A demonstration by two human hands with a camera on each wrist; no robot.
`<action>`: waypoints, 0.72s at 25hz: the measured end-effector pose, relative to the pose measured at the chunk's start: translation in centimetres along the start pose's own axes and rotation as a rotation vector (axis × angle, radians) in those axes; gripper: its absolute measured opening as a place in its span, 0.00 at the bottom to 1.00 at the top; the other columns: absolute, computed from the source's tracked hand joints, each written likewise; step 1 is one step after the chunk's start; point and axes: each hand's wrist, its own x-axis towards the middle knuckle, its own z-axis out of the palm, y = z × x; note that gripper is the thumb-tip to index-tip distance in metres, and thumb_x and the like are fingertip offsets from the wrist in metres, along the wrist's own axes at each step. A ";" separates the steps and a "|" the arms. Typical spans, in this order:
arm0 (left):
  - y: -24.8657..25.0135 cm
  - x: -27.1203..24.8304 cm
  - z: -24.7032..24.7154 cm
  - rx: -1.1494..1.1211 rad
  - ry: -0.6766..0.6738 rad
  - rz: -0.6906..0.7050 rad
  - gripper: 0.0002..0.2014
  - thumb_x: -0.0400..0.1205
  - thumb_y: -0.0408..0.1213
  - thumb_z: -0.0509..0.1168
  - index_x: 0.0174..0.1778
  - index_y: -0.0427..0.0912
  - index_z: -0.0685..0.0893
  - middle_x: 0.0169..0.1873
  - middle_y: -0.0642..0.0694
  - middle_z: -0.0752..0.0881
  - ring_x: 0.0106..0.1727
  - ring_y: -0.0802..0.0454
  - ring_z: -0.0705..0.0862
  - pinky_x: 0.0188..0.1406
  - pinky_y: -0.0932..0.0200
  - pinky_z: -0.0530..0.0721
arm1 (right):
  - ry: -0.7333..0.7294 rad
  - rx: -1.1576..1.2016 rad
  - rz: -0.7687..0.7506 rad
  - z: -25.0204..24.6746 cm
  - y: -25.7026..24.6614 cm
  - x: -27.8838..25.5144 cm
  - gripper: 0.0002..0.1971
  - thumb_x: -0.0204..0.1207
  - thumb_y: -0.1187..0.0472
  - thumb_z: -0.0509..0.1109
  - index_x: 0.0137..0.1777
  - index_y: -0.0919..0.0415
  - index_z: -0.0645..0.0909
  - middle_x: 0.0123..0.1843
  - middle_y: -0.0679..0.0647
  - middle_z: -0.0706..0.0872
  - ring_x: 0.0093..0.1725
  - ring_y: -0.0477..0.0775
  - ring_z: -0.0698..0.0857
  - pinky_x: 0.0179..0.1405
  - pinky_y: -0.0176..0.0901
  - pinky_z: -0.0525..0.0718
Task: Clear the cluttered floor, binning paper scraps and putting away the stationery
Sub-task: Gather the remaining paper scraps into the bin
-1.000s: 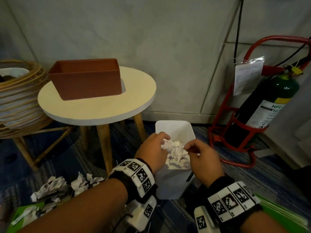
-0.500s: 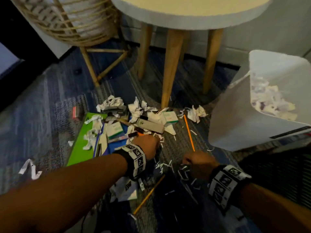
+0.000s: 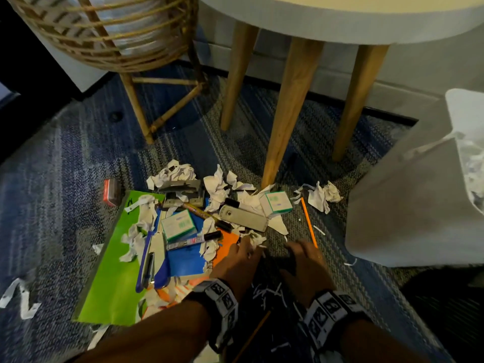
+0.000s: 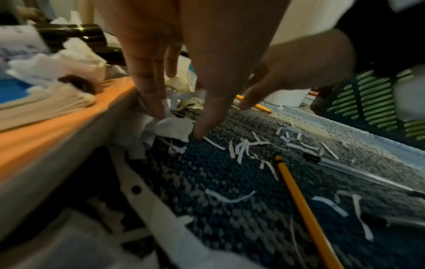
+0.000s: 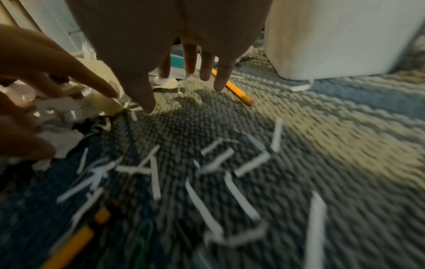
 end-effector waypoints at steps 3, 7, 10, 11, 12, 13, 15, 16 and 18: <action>0.4 1.1 0.1 0.037 -0.058 -0.043 0.23 0.81 0.38 0.65 0.73 0.45 0.73 0.76 0.31 0.61 0.61 0.29 0.78 0.52 0.43 0.84 | -0.058 -0.070 -0.040 -0.5 -2.2 3.2 0.31 0.72 0.55 0.71 0.76 0.42 0.69 0.82 0.56 0.62 0.79 0.63 0.64 0.77 0.54 0.69; -0.3 1.4 0.4 0.108 -0.170 -0.042 0.19 0.81 0.32 0.53 0.66 0.38 0.79 0.64 0.32 0.76 0.56 0.33 0.82 0.47 0.45 0.84 | -0.137 0.004 -0.060 -1.2 -4.2 5.7 0.16 0.77 0.55 0.66 0.65 0.44 0.75 0.79 0.53 0.65 0.76 0.62 0.67 0.73 0.52 0.71; -2.1 1.9 1.8 0.129 -0.249 0.056 0.20 0.69 0.38 0.53 0.43 0.43 0.91 0.44 0.35 0.87 0.35 0.38 0.89 0.26 0.51 0.88 | -0.053 0.064 -0.097 -3.3 -6.3 6.6 0.12 0.70 0.69 0.64 0.46 0.50 0.71 0.54 0.52 0.74 0.53 0.60 0.75 0.49 0.53 0.75; -2.2 1.8 1.6 0.179 -0.250 0.133 0.20 0.71 0.39 0.54 0.47 0.44 0.91 0.47 0.34 0.87 0.43 0.36 0.89 0.36 0.45 0.90 | -0.014 0.059 -0.143 -3.8 -7.1 7.0 0.14 0.67 0.72 0.63 0.45 0.52 0.71 0.51 0.51 0.73 0.50 0.58 0.73 0.47 0.52 0.74; -2.1 1.4 1.0 0.183 -0.262 0.210 0.21 0.75 0.40 0.55 0.58 0.42 0.87 0.56 0.31 0.84 0.56 0.32 0.85 0.52 0.39 0.87 | 0.011 0.044 -0.196 -4.2 -8.0 7.5 0.15 0.65 0.73 0.63 0.47 0.53 0.73 0.52 0.51 0.74 0.52 0.57 0.73 0.48 0.51 0.74; -2.1 1.2 0.3 0.155 -0.262 0.260 0.24 0.80 0.41 0.52 0.70 0.40 0.79 0.68 0.29 0.76 0.70 0.30 0.75 0.66 0.35 0.78 | 0.031 0.029 -0.248 -4.4 -8.8 8.2 0.17 0.66 0.74 0.63 0.51 0.55 0.76 0.56 0.52 0.75 0.56 0.58 0.73 0.52 0.51 0.75; -1.9 0.5 -0.6 0.123 -0.262 0.291 0.24 0.86 0.40 0.49 0.78 0.37 0.67 0.79 0.30 0.61 0.79 0.30 0.60 0.77 0.36 0.63 | 0.012 0.010 -0.300 -4.3 -10.2 10.2 0.23 0.73 0.74 0.64 0.66 0.57 0.75 0.72 0.55 0.73 0.70 0.60 0.72 0.67 0.52 0.73; -1.6 0.0 -1.1 0.123 -0.257 0.334 0.22 0.87 0.37 0.52 0.77 0.36 0.68 0.79 0.31 0.61 0.78 0.30 0.60 0.75 0.38 0.64 | -0.051 -0.020 -0.290 -4.4 -10.8 11.0 0.27 0.75 0.72 0.64 0.74 0.55 0.70 0.80 0.55 0.65 0.77 0.60 0.68 0.74 0.54 0.69; -1.2 -0.6 -1.5 0.051 -0.192 0.402 0.19 0.84 0.33 0.60 0.72 0.35 0.75 0.73 0.32 0.70 0.73 0.30 0.69 0.65 0.38 0.75 | -0.267 -0.158 -0.216 -4.8 -11.3 12.1 0.40 0.76 0.68 0.69 0.83 0.49 0.54 0.86 0.51 0.48 0.83 0.60 0.57 0.80 0.59 0.58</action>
